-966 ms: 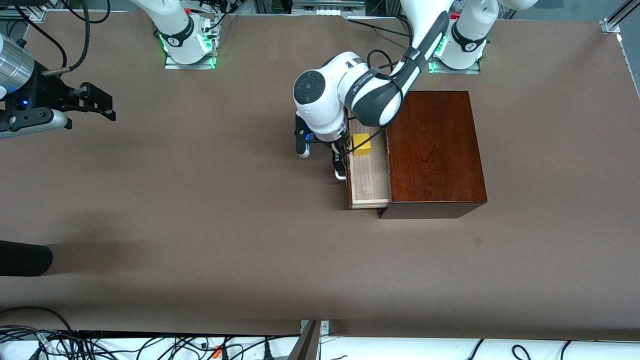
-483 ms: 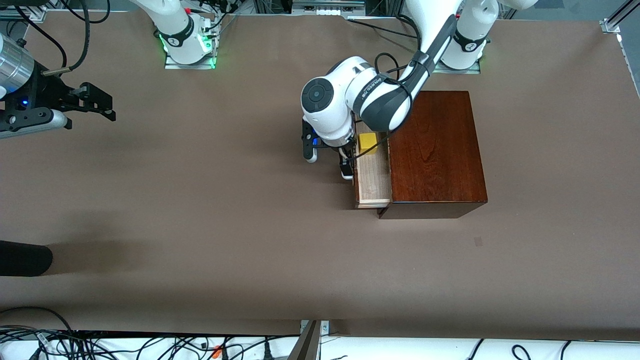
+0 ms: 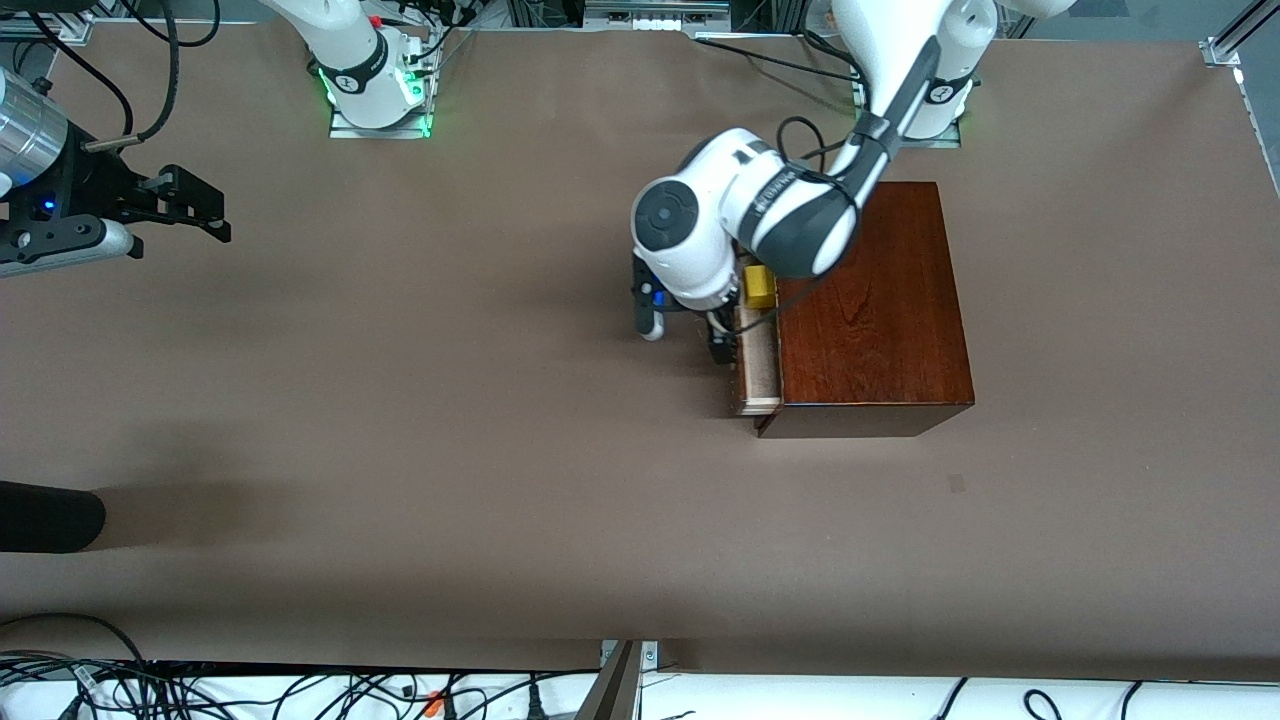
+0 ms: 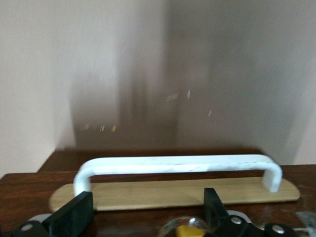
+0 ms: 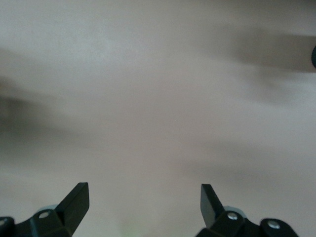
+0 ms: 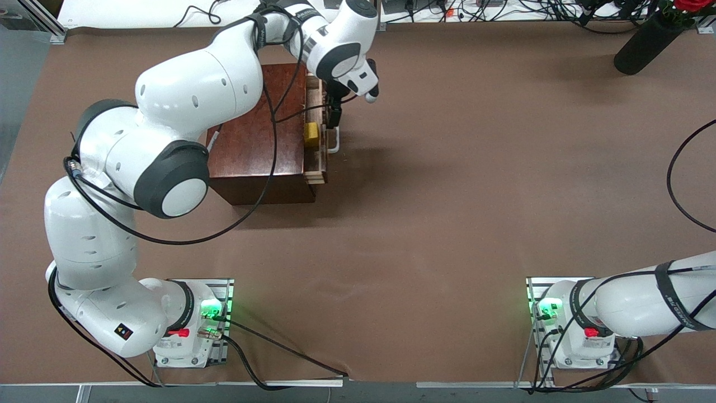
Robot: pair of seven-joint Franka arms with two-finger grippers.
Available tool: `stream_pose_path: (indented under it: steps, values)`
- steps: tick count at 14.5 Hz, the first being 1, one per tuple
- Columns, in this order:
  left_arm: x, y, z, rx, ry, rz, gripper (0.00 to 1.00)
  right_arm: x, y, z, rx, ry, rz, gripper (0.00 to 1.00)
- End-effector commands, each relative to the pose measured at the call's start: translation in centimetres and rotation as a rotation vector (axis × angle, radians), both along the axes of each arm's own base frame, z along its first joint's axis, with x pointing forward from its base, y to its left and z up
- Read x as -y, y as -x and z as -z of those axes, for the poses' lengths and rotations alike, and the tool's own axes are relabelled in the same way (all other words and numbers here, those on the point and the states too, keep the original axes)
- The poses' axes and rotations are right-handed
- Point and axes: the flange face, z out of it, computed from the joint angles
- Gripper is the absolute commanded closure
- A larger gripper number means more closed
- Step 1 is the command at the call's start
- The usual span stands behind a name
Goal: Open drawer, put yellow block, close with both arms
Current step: 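Push the drawer shut into the box with the left gripper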
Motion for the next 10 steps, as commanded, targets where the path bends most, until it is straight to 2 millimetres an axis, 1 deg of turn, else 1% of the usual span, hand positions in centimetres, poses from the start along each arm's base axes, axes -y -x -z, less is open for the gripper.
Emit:
stream_pose_path:
  steps: [1,3,6,10]
  values:
    - [-3.2,-0.4,-1.4,0.021,-0.054,0.039,0.0,0.2,-0.2,-0.5,0.009,0.004,0.011,0.0]
    - [-3.4,-0.2,-0.9,0.01,-0.06,0.045,0.0,0.2,-0.2,-0.5,0.009,0.004,0.008,0.0]
    - [-3.7,-0.2,-1.0,0.008,-0.064,0.04,0.0,0.1,-0.2,-0.5,0.009,0.004,0.009,0.0]
    - [-5.1,-0.7,-1.0,-0.006,-0.107,0.023,0.0,0.1,-0.2,-0.5,0.009,0.004,0.008,0.0]
